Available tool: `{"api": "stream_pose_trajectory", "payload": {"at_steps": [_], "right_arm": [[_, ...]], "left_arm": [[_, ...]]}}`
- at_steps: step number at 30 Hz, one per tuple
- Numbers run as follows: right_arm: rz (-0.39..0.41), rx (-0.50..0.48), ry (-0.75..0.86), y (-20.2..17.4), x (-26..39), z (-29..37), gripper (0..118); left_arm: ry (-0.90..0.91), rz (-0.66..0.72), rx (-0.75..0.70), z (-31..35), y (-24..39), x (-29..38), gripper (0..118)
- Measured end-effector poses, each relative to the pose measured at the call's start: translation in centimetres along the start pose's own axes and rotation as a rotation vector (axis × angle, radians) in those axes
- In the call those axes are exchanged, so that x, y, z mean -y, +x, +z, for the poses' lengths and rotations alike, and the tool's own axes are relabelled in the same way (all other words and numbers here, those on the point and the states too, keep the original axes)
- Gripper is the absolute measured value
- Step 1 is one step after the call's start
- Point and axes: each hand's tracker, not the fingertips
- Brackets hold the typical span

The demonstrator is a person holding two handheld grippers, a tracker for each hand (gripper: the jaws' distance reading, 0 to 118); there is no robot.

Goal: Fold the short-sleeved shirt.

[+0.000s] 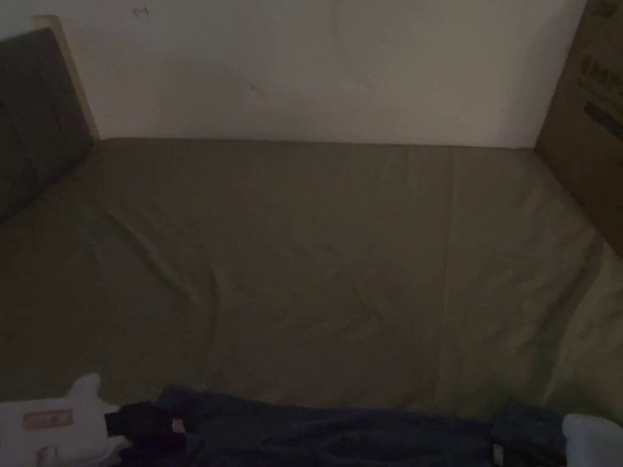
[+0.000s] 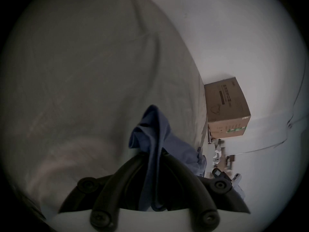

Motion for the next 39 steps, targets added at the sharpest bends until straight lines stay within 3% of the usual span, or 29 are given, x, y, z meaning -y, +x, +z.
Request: {"api": "stream_pose_trajectory", "payload": {"at_steps": [4,7,15,17,18,19,20,21,26,30,31,33,34,35,36,37,39], "right_arm": [[-0.039,0.004,0.021,1.5,0.3,1.3,0],[-0.069,0.015,0.04,3.3,0.5,2.2,0],[-0.184,0.065,0.081,8.2,1.6,5.1,0],[-0.2,0.081,0.088,9.1,2.0,5.6,0],[-0.208,0.085,0.088,9.5,2.1,5.8,0],[-0.216,0.09,0.088,10.0,2.3,5.9,0],[-0.22,0.094,0.089,10.2,2.4,6.0,0],[-0.224,0.097,0.089,10.4,2.6,6.2,0],[-0.229,0.104,0.079,10.8,3.0,6.0,0],[-0.222,0.094,0.071,10.3,3.1,5.3,0],[-0.221,0.088,0.071,10.2,3.1,5.0,0],[-0.218,0.075,0.069,9.9,3.0,4.8,0],[-0.213,0.069,0.066,9.7,3.0,4.7,0],[-0.208,0.067,0.063,9.5,3.0,4.5,0],[-0.201,0.066,0.06,9.3,3.0,4.5,0],[-0.195,0.065,0.056,9.1,3.0,4.5,0],[-0.183,0.064,0.057,8.9,2.9,4.6,0]], "left_arm": [[-0.019,-0.214,0.018,-0.3,9.3,2.1,5],[-0.082,-0.302,0.043,-3.4,14.6,4.4,5],[-0.348,-0.357,0.025,-17.9,19.3,9.7,5],[-0.402,-0.318,0.037,-20.6,19.0,10.3,11],[-0.409,-0.315,0.038,-21.4,19.0,10.6,27],[-0.416,-0.305,0.043,-22.1,18.9,10.7,68],[-0.419,-0.32,0.05,-22.5,18.8,10.8,101],[-0.422,-0.344,0.037,-22.5,19.0,10.9,118],[-0.338,-0.452,0.036,-18.9,19.4,9.7,117],[-0.251,-0.443,-0.015,-15.5,17.7,7.4,116],[-0.252,-0.427,-0.043,-15.2,16.9,7.0,105],[-0.253,-0.424,-0.065,-14.9,15.4,6.6,53],[-0.241,-0.417,-0.072,-14.8,15.1,6.7,40],[-0.237,-0.414,-0.092,-15.3,14.6,6.8,40],[-0.238,-0.395,-0.14,-15.8,13.9,7.0,12],[-0.26,-0.4,-0.158,-16.3,13.5,7.4,0],[-0.301,-0.418,-0.114,-17.0,13.1,8.4,0]]}}
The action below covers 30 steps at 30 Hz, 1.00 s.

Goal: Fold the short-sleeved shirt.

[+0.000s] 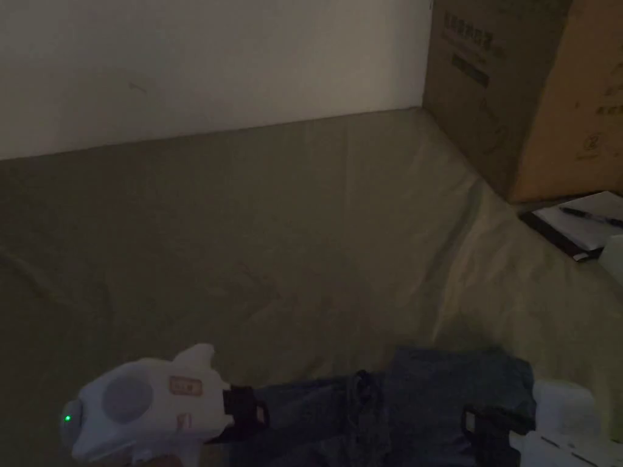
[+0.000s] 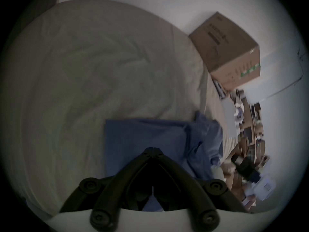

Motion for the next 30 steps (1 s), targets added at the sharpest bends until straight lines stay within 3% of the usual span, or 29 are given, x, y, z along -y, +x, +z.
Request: {"api": "stream_pose_trajectory", "payload": {"at_steps": [12,15,19,24,30], "right_arm": [[-0.001,0.013,-0.001,0.7,0.1,0.4,0],[-0.005,0.022,-0.014,0.8,0.4,0.4,0],[-0.008,0.022,-0.011,0.9,0.5,0.8,0],[-0.001,0.021,-0.006,0.4,0.3,1.0,0],[0.052,0.023,0.002,-0.9,0.0,1.3,0]], "left_arm": [[-0.172,-0.083,0.164,-7.2,5.4,3.8,0],[-0.238,-0.135,0.123,-8.9,6.6,4.8,0],[-0.221,-0.087,0.196,-7.9,6.9,4.6,0],[-0.177,-0.127,0.234,-5.1,6.9,4.0,0],[-0.055,-0.067,0.249,1.0,0.1,3.2,5]]}}
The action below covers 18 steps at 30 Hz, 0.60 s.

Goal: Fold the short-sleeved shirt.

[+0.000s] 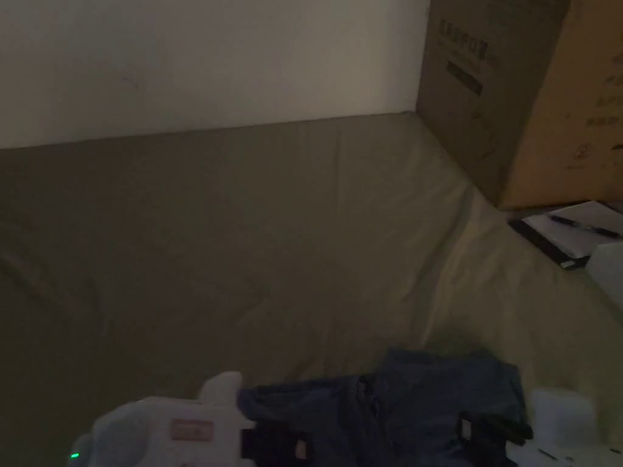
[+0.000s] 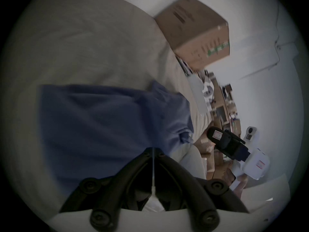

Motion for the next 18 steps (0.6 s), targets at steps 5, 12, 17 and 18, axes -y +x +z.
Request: {"api": "stream_pose_trajectory", "payload": {"at_steps": [5,12,17,18], "right_arm": [[0.004,-0.018,-0.013,-1.2,0.0,-0.9,0],[0.034,-0.043,-0.055,-4.2,0.2,-2.4,0],[0.06,-0.048,-0.066,-5.7,0.5,-2.7,0],[0.063,-0.047,-0.07,-5.4,0.5,-2.9,0]], "left_arm": [[0.12,0.111,-0.054,5.6,-6.2,0.8,115],[0.15,0.316,0.134,5.6,-12.0,0.1,116],[0.071,0.287,0.213,1.6,-12.2,-1.2,116],[0.057,0.266,0.229,1.0,-11.8,-1.5,116]]}}
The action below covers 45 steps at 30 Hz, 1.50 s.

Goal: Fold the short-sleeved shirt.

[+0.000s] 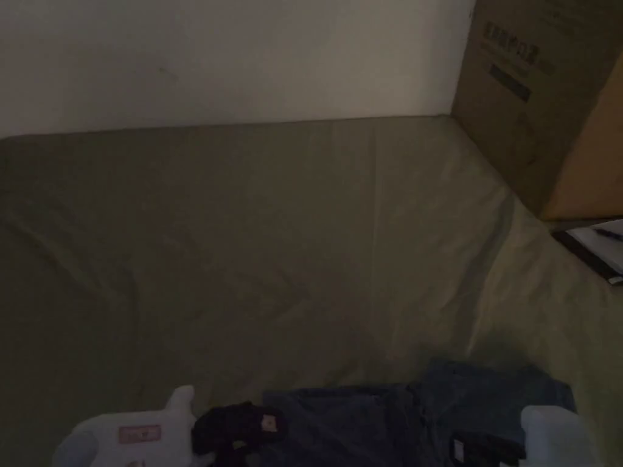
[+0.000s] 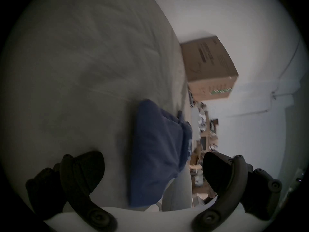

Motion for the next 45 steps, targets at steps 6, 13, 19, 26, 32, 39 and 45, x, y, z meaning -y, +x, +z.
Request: {"api": "stream_pose_trajectory", "payload": {"at_steps": [6,13,19,26,32,39,45], "right_arm": [[-0.013,0.017,-0.006,-0.1,-0.1,0.0,0],[-0.041,0.017,-0.007,0.7,-0.3,0.1,0],[-0.044,0.025,-0.013,0.6,-0.2,0.4,0],[-0.036,0.03,-0.01,0.1,-0.1,1.0,0],[-0.033,0.015,-0.002,-0.1,-0.1,0.8,0],[-0.036,-0.017,-0.006,-0.4,0.3,0.5,0],[-0.047,-0.033,0.004,0.5,0.6,1.0,0]], "left_arm": [[-0.118,-0.104,-0.002,-4.2,1.8,0.1,113],[-0.083,-0.063,-0.071,-2.8,0.8,0.2,10],[-0.058,-0.056,-0.058,-1.4,0.3,0.5,10],[-0.009,-0.06,-0.101,4.3,-0.5,0.6,10],[0.087,-0.048,-0.249,12.8,-1.2,1.1,10],[0.16,0.014,-0.408,16.3,2.1,2.5,10],[0.184,0.006,-0.499,12.7,9.8,3.2,10]]}}
